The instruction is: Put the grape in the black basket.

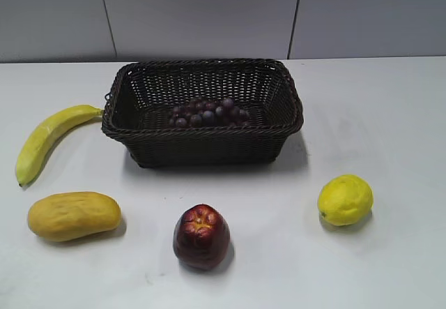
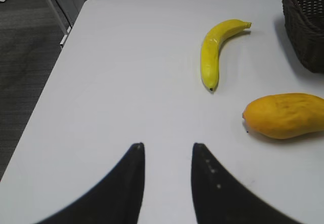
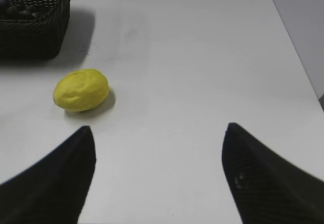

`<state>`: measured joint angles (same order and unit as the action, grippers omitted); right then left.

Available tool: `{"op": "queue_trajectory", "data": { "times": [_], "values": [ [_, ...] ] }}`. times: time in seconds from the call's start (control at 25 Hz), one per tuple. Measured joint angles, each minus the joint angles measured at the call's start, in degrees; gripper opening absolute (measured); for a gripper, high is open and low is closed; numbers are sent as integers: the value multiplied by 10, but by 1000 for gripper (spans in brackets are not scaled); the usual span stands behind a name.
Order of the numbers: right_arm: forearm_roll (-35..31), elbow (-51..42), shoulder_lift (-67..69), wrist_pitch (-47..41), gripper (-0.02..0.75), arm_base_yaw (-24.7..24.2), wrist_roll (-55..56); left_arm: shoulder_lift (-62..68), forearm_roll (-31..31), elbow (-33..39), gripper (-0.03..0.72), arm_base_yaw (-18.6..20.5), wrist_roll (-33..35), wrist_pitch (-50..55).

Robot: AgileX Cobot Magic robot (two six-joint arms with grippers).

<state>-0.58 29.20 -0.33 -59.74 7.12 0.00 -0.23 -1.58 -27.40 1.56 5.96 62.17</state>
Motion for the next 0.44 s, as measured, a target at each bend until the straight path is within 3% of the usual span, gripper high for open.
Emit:
{"op": "queue_trajectory", "data": {
  "times": [0.44],
  "values": [
    [0, 0, 0, 0, 590, 0, 0, 0, 0, 0, 230, 0, 0, 0]
  ]
}}
